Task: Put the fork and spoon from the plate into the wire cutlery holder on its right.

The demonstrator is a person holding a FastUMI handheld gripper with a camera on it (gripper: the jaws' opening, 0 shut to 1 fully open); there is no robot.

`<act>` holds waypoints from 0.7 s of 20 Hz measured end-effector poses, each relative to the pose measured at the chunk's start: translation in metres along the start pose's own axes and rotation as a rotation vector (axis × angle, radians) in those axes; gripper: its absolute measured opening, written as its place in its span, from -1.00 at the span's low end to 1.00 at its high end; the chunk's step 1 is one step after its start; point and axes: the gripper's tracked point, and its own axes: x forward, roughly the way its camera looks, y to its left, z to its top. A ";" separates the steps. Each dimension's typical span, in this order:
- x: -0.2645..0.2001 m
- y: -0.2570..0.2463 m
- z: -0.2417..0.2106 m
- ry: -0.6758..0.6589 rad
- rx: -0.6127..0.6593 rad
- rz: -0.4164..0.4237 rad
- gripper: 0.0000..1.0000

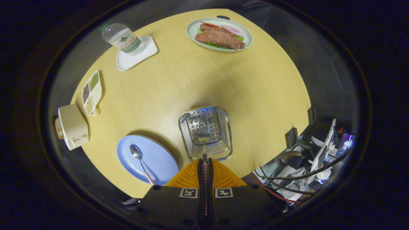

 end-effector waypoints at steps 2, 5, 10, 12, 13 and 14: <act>0.007 0.000 0.004 0.008 -0.036 0.001 -0.86; 0.015 -0.006 0.008 0.010 -0.073 -0.025 -0.79; 0.010 -0.005 0.007 -0.014 -0.089 -0.025 -0.24; 0.002 -0.012 0.008 -0.041 -0.096 -0.051 0.24; -0.003 -0.012 0.009 -0.057 -0.102 -0.050 0.48; -0.009 -0.011 0.010 -0.072 -0.094 -0.044 0.72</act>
